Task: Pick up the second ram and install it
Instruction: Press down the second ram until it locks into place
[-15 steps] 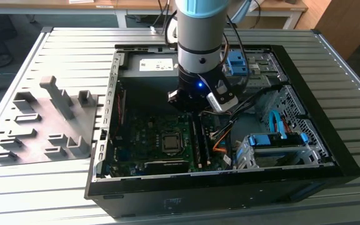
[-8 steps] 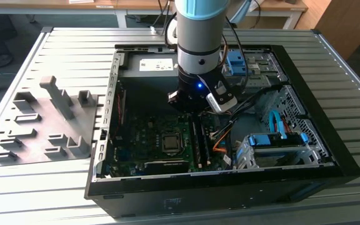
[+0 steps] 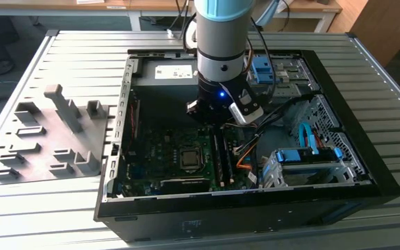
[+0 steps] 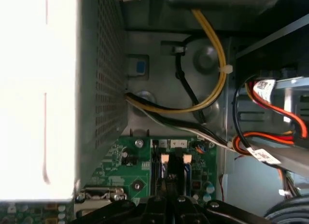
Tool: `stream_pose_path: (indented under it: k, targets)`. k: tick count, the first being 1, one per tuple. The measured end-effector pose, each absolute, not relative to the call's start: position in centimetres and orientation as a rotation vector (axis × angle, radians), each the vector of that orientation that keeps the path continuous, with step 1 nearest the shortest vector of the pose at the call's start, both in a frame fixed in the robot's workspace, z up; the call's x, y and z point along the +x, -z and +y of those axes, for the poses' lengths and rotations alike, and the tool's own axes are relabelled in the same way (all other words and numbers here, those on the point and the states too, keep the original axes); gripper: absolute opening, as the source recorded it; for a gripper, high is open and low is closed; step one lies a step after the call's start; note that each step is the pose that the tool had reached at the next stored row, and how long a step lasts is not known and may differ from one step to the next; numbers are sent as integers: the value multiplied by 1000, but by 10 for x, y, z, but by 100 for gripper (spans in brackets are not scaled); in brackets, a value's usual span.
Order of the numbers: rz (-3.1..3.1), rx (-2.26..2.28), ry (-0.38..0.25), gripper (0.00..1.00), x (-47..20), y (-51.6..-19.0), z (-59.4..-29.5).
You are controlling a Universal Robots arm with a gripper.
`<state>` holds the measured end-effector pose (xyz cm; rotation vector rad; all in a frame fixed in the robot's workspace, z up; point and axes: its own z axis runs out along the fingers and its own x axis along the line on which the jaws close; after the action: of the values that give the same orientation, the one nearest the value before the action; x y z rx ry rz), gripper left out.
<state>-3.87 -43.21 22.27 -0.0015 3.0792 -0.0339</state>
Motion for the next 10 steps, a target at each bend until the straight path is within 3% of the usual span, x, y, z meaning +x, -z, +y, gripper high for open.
stream_pose_path:
  k: [10]
  targets:
    - [3079,-2,63,10,-39,-223,-458]
